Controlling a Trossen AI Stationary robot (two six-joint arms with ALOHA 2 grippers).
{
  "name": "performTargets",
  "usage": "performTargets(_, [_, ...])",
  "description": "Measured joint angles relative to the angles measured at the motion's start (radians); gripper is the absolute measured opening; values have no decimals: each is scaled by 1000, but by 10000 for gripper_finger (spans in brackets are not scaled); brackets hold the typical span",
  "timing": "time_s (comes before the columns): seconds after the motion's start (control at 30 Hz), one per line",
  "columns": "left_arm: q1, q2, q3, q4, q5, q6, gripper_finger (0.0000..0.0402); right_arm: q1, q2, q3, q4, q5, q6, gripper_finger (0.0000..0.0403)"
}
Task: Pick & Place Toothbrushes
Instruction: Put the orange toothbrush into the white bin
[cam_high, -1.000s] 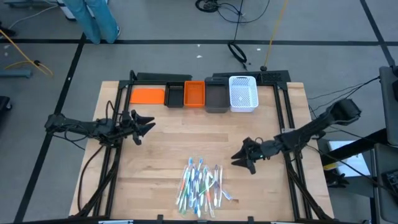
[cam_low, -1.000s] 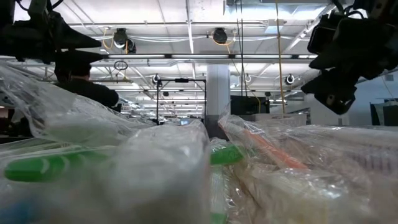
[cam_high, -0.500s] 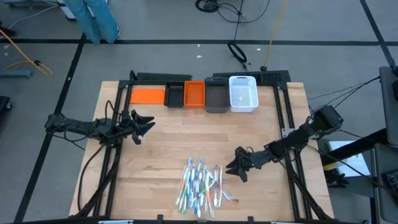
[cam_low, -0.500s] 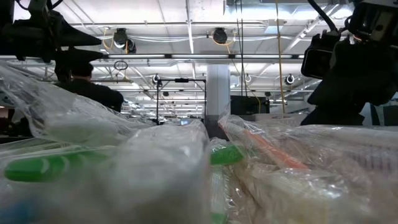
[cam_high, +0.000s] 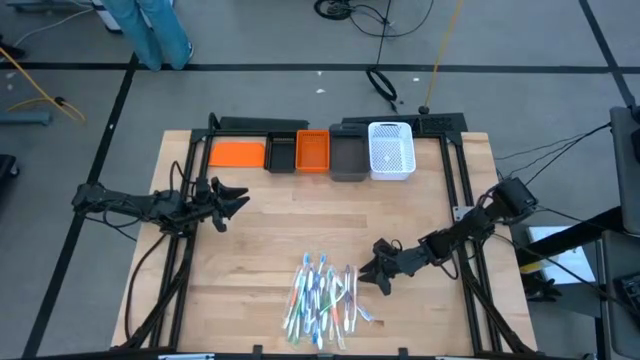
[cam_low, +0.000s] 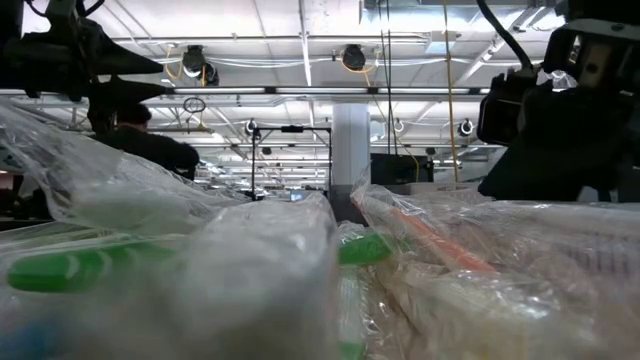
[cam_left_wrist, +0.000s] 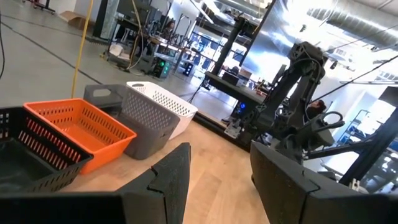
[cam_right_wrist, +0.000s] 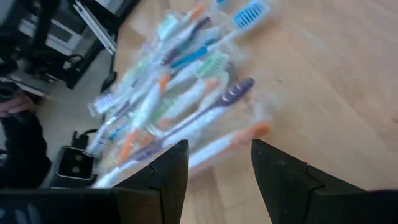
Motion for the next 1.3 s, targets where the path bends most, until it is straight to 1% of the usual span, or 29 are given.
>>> performTargets(0.13, [0, 0, 0, 0, 0, -8, 170, 7, 28, 0, 45, 6, -5, 166])
performTargets(0.27, [0, 0, 0, -1, 0, -12, 170, 15, 38, 5, 42, 29, 2, 166])
performTargets(0.37, [0, 0, 0, -1, 0, -12, 170, 20, 39, 23, 15, 28, 1, 166])
performTargets(0.53, [0, 0, 0, -1, 1, -12, 170, 27, 39, 83, -130, 27, -13, 166])
performTargets(0.6, [0, 0, 0, -1, 1, -12, 170, 27, 40, 101, -160, 26, -15, 166])
performTargets(0.73, [0, 0, 0, -1, 3, -13, 170, 28, 42, 115, -165, 14, -25, 166])
performTargets(0.87, [0, 0, 0, -9, 9, -16, 170, 29, 38, 117, -218, 14, 11, 166])
performTargets(1.1, [1, 0, 0, -28, 10, -41, 170, 32, 38, 116, -215, 22, 15, 166])
performTargets(1.2, [1, 0, 0, -31, 10, -42, 170, 33, 38, 116, -214, 30, 17, 156])
performTargets(1.3, [1, 0, 0, -31, 10, -46, 170, 39, 38, 116, -212, 43, 15, 132])
